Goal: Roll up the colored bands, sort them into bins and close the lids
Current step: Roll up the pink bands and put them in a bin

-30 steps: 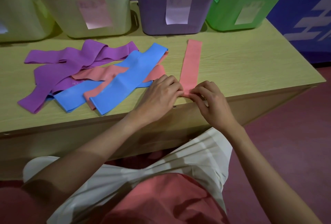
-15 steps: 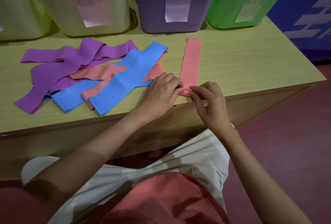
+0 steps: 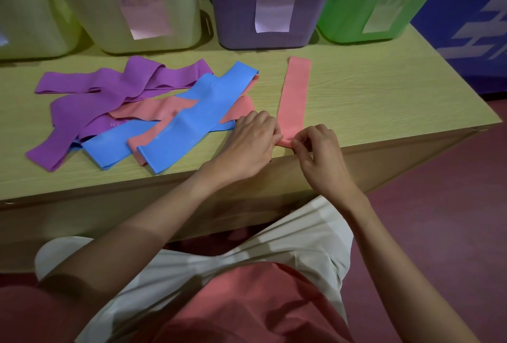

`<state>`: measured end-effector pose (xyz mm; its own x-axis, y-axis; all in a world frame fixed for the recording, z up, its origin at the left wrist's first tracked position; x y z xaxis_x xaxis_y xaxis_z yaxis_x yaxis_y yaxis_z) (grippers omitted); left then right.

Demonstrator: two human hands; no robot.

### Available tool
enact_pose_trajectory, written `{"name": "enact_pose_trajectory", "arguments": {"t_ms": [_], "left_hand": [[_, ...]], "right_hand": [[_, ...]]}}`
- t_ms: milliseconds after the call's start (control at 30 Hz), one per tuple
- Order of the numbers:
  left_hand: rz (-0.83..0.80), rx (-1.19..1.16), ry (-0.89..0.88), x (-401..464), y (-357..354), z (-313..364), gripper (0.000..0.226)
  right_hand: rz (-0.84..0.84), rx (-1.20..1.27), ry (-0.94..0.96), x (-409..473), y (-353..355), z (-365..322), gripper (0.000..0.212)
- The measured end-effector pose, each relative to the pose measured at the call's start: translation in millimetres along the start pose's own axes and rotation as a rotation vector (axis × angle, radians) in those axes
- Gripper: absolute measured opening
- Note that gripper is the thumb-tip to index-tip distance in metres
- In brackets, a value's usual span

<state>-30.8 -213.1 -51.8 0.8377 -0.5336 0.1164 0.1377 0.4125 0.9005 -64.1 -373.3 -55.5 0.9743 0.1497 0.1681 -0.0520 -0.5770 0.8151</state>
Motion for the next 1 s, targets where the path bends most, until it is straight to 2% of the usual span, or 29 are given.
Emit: {"name": "enact_pose_trajectory", "arguments": {"t_ms": [267, 467, 600, 767, 1000], "left_hand": [[-0.006, -0.045, 0.07, 4.7, 5.0, 5.6, 0.009], [0.102, -0.132, 0.084, 4.3, 4.8, 8.0, 0.011], [0.16, -0.16, 0.099, 4.0, 4.1, 8.5, 0.014], [0.166, -0.176, 0.037, 3.4, 4.6, 8.1, 0.008], [0.111, -0.123, -0.041, -1.3, 8.2, -1.9, 0.015]], "right_hand": [[0.01, 0.012, -0.058, 5.3, 0.0, -2.7, 0.007], [0.138, 0.085, 0.027, -0.7, -4.8, -1.5, 0.008], [0.245, 0.019, 0.05, -8.0, -6.4, 4.9, 0.009], [0.186, -0.021, 0.154, -10.4, -3.1, 16.0, 0.014], [0.132, 0.017, 0.129, -0.4, -0.7, 14.5, 0.015]]}}
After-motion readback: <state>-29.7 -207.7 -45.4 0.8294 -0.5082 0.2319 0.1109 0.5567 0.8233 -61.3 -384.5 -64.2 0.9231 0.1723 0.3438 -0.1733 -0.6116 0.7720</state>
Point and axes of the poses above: each hand's wrist, its own x-axis towards the middle knuckle, its own y-axis out of the back of the hand, z = x × y, the point moved 1 cm from there along x, towards the middle knuckle, and after that the axes turned 8 degrees about -z, right-handed, at the moved point
